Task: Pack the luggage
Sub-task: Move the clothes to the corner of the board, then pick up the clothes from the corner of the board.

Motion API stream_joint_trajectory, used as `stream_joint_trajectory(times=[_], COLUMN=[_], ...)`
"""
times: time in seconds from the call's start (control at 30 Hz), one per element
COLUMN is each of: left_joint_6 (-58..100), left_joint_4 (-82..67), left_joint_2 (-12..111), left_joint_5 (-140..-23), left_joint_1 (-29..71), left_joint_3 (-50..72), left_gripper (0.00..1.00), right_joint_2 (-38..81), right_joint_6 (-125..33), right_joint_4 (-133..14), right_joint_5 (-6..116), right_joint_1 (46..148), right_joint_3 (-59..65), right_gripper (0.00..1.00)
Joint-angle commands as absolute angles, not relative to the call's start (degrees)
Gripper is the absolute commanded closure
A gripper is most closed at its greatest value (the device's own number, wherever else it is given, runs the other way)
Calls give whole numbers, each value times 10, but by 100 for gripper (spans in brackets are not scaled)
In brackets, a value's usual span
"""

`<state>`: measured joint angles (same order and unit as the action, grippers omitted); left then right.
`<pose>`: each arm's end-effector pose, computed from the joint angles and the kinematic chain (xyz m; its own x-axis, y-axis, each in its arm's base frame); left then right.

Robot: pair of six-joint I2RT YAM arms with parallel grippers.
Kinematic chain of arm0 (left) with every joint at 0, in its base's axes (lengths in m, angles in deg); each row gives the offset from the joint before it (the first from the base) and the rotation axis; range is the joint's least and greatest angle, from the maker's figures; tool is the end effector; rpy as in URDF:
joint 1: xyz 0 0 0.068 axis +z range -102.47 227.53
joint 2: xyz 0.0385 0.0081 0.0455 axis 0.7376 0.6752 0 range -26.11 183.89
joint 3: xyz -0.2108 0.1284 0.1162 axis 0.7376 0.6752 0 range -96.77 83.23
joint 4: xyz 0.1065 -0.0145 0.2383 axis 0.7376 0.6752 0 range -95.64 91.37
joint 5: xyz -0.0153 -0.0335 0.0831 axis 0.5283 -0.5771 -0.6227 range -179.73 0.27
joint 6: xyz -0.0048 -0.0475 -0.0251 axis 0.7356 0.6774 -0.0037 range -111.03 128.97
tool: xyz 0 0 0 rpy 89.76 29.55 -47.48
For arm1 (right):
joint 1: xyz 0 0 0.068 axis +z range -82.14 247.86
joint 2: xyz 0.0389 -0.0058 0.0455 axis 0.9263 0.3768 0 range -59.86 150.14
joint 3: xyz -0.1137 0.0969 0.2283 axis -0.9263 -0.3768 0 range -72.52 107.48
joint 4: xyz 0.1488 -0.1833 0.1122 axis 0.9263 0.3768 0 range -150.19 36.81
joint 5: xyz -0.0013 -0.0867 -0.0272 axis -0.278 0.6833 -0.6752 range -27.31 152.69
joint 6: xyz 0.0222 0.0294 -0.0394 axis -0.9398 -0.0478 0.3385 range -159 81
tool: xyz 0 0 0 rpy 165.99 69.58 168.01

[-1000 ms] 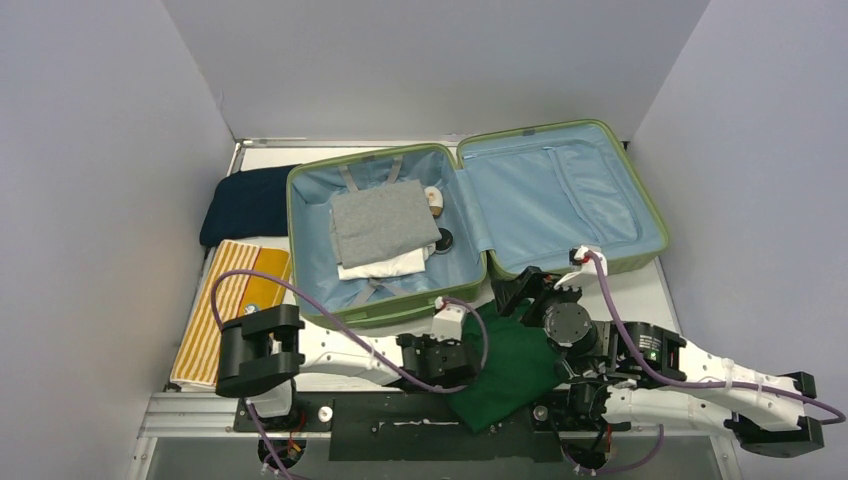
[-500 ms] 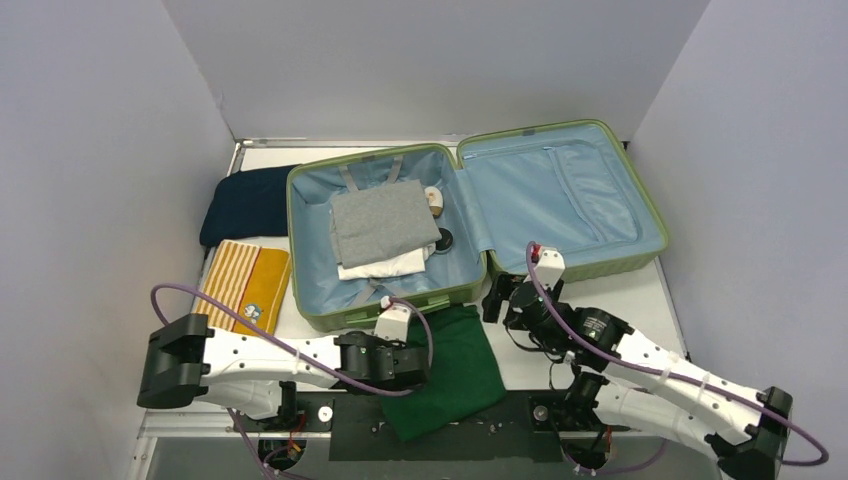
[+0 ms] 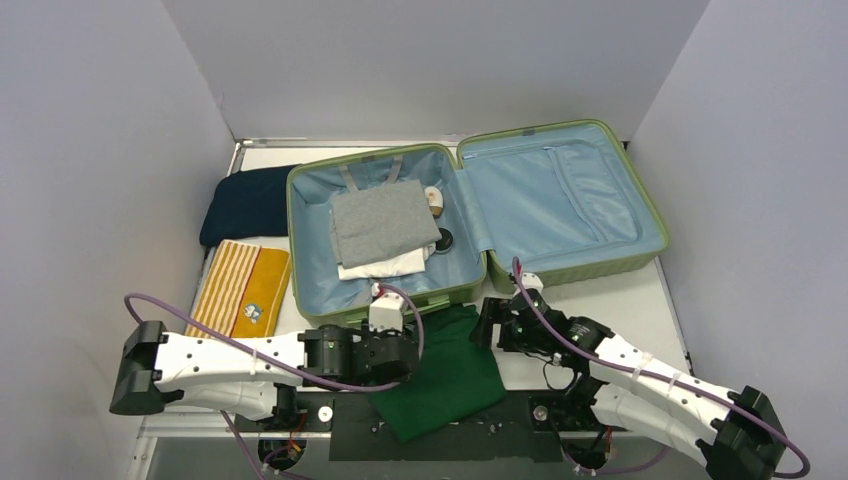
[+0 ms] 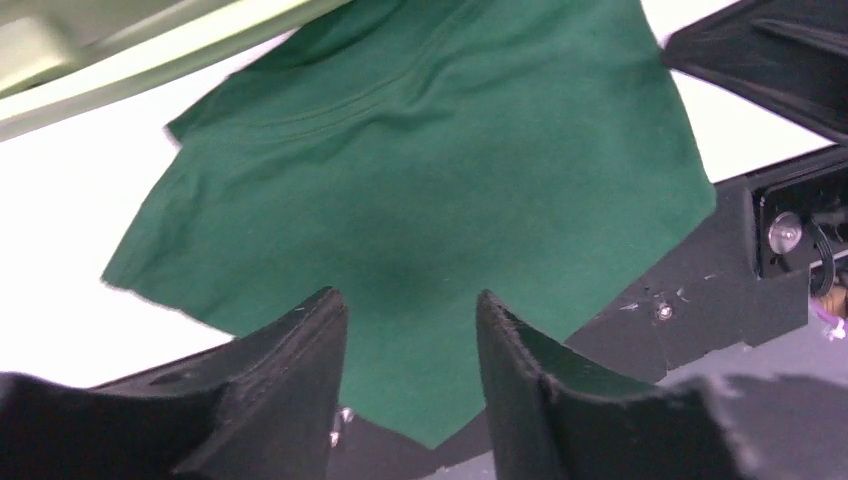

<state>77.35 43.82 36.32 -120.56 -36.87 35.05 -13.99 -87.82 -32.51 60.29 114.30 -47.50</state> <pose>0.0373 -0.1937 0.2516 -0.8061 0.0407 -0.5904 0.2254 0.9436 -0.2426 0.1085 0.1162 0.1898 -0.8993 0.1456 -0.4124 -0.1007 0.8488 0.5191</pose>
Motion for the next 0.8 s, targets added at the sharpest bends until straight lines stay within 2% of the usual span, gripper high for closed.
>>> stream_joint_trajectory(times=[0.0,0.1,0.27,0.5,0.63,0.77], left_joint_6=[753,762,766,790,796,801], left_joint_4=[280,224,180,156,149,127], left_joint_2=[402,449,522,548,560,572], left_joint_5=[-1185,-1184,-1177,-1173,-1170,-1158], left_joint_1=[-372,-370,-366,-365,-368,-372], left_joint_3=[392,418,433,486,505,524], left_gripper=[61,76,87,93,95,97], right_joint_2=[-111,-92,-63,24,84,128], right_joint_6=[-891,-898,-924,-987,-1012,-1036], right_joint_4=[-382,-389,-387,-477,-538,-583], right_joint_5=[583,580,579,526,502,496], right_joint_1=[1141,1144,1179,1254,1291,1322], right_joint_3=[-502,-514,-529,-577,-599,-606], right_gripper=[15,16,17,23,32,46])
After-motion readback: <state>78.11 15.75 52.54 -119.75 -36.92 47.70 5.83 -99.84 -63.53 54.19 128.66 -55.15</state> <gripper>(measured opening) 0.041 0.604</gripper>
